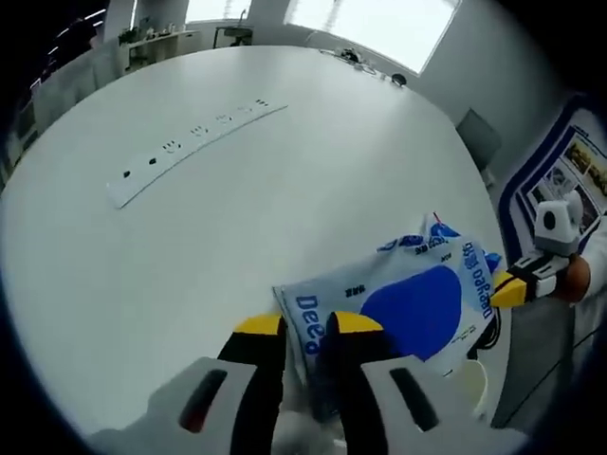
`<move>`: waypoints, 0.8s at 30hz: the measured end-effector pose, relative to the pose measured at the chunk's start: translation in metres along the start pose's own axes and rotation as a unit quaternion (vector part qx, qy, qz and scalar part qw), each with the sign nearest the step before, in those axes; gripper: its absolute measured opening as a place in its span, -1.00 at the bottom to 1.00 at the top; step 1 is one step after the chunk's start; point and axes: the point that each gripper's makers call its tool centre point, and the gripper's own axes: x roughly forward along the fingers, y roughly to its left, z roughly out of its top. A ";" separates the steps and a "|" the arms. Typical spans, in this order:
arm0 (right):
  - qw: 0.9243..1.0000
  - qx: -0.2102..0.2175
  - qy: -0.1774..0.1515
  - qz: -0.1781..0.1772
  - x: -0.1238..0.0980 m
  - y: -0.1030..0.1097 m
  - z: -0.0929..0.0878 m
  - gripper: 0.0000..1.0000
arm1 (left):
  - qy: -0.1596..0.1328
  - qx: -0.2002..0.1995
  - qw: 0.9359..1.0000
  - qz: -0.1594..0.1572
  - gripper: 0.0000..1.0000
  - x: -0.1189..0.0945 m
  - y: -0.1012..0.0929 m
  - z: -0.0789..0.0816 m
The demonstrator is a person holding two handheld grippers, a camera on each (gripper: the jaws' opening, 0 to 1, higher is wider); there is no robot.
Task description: Arrange the tabletop items into an orderly group along one side of the table until the central work area is clear of visible clutter.
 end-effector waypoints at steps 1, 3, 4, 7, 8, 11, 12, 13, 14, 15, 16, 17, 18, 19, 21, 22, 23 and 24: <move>1.000 0.001 0.000 0.000 0.000 0.000 0.000 -1.00 | -0.001 0.001 1.000 0.000 -0.74 0.000 0.000 0.000; 1.000 0.002 -0.001 0.001 0.000 0.000 0.000 -1.00 | 0.000 0.000 1.000 0.002 -0.80 -0.001 0.000 0.001; 1.000 0.003 0.000 0.001 -0.001 0.000 0.000 -1.00 | -0.004 0.001 1.000 0.002 -0.83 -0.002 -0.001 0.002; 1.000 0.002 -0.001 0.002 -0.002 0.001 0.000 -1.00 | -0.008 0.007 1.000 0.001 -0.99 -0.006 -0.002 0.004; 1.000 0.001 -0.001 0.001 -0.002 0.001 0.000 -1.00 | -0.011 0.005 1.000 0.000 -0.99 -0.006 -0.003 0.006; 1.000 0.000 -0.003 0.002 -0.004 0.001 0.001 -1.00 | -0.015 0.008 1.000 0.001 -1.00 -0.008 -0.005 0.008; 1.000 0.001 -0.004 0.002 -0.004 0.001 0.002 -1.00 | -0.017 0.008 1.000 0.001 -1.00 -0.009 -0.005 0.009; 1.000 0.001 -0.005 0.002 -0.005 0.001 0.003 -1.00 | -0.021 0.008 1.000 0.000 -1.00 -0.010 -0.005 0.011; 1.000 0.000 -0.006 0.002 -0.006 0.001 0.003 -1.00 | -0.023 0.008 1.000 0.000 -1.00 -0.011 -0.006 0.013; 1.000 0.000 -0.007 0.003 -0.007 0.002 0.004 -1.00 | -0.025 0.010 1.000 0.001 -1.00 -0.013 -0.007 0.014; 1.000 -0.001 -0.009 0.003 -0.007 0.002 0.006 -1.00 | -0.027 0.010 1.000 0.001 -1.00 -0.014 -0.007 0.015; 1.000 -0.003 -0.010 0.003 -0.008 0.003 0.007 -1.00 | -0.032 0.010 0.999 0.000 -1.00 -0.015 -0.008 0.017; 1.000 -0.004 -0.011 0.004 -0.009 0.003 0.007 -1.00 | -0.033 0.011 0.999 0.001 -1.00 -0.017 -0.008 0.018; 1.000 -0.004 -0.013 0.005 -0.010 0.004 0.009 -1.00 | -0.036 0.010 0.999 0.002 -1.00 -0.019 -0.008 0.020; 1.000 -0.006 -0.015 0.007 -0.011 0.005 0.011 -1.00 | -0.041 0.007 0.999 0.003 -1.00 -0.022 -0.009 0.022; 1.000 -0.006 -0.018 0.008 -0.013 0.006 0.013 -1.00 | -0.045 0.007 0.999 0.005 -1.00 -0.025 -0.011 0.023; 1.000 -0.008 -0.020 0.010 -0.015 0.007 0.015 -1.00 | -0.049 0.006 0.999 0.007 -1.00 -0.029 -0.012 0.025; 1.000 -0.008 -0.022 0.012 -0.016 0.008 0.016 -1.00 | -0.051 0.006 0.999 0.007 -1.00 -0.030 -0.012 0.026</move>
